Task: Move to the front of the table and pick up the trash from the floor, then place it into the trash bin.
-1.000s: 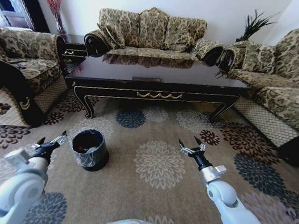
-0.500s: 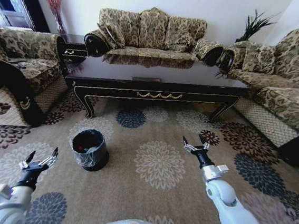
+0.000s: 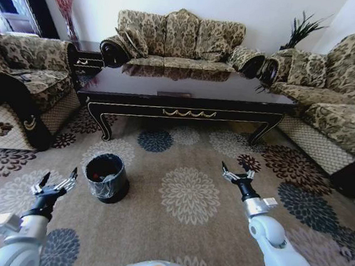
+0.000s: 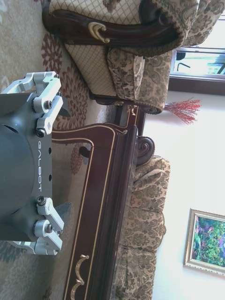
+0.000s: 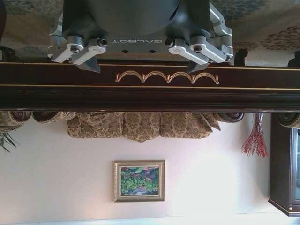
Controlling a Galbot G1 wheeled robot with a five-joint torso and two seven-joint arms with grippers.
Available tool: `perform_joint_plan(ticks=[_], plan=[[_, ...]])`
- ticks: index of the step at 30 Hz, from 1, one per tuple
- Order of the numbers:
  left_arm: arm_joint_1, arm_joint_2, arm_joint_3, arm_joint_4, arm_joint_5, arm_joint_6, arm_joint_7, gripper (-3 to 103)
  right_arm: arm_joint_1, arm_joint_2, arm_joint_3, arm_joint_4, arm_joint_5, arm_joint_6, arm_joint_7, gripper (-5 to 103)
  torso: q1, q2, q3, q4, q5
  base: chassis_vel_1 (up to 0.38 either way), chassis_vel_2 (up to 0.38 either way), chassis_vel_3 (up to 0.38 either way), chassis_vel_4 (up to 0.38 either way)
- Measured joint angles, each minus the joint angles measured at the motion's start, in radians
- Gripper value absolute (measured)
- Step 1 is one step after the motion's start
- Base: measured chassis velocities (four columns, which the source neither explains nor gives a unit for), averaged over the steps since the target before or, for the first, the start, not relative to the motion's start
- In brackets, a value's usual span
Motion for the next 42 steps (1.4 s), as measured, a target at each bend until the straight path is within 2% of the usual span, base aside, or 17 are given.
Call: perform_joint_plan(ticks=[7, 12, 21, 32, 42], plan=[[-0.046, 0.048, -0.003, -0.036, -0.032, 0.072, -0.048, 100, -0.029, 0.002, 0.034, 0.011, 0.004, 0.010, -0.025, 100, 0.000, 0.000, 0.000, 0.0001, -0.0001, 0.000, 0.000, 0.000, 0.000], [-0.045, 0.047, 0.004, -0.035, -0.035, 0.091, -0.071, 100, -0.034, 0.004, 0.038, 0.015, 0.004, 0.010, -0.030, 100, 0.000, 0.000, 0.000, 0.0003, -0.0001, 0.000, 0.000, 0.000, 0.000], [-0.071, 0.057, 0.024, -0.021, -0.036, 0.110, -0.092, 100, -0.038, 0.016, 0.038, 0.012, 0.003, 0.010, -0.032, 100, 0.000, 0.000, 0.000, 0.0002, -0.0002, 0.086, -0.090, -0.093, 0.095], [-0.089, 0.056, 0.068, -0.034, -0.027, 0.122, -0.107, 100, -0.047, 0.024, 0.050, 0.002, 0.001, 0.010, -0.032, 100, 0.000, 0.000, 0.000, 0.0001, -0.0001, 0.247, -0.247, -0.249, 0.241], [-0.075, 0.047, 0.071, -0.045, -0.016, 0.122, -0.109, 100, -0.053, 0.024, 0.051, 0.006, -0.001, 0.010, -0.033, 100, 0.000, 0.000, 0.000, 0.0001, 0.0001, 0.236, -0.238, -0.234, 0.229]])
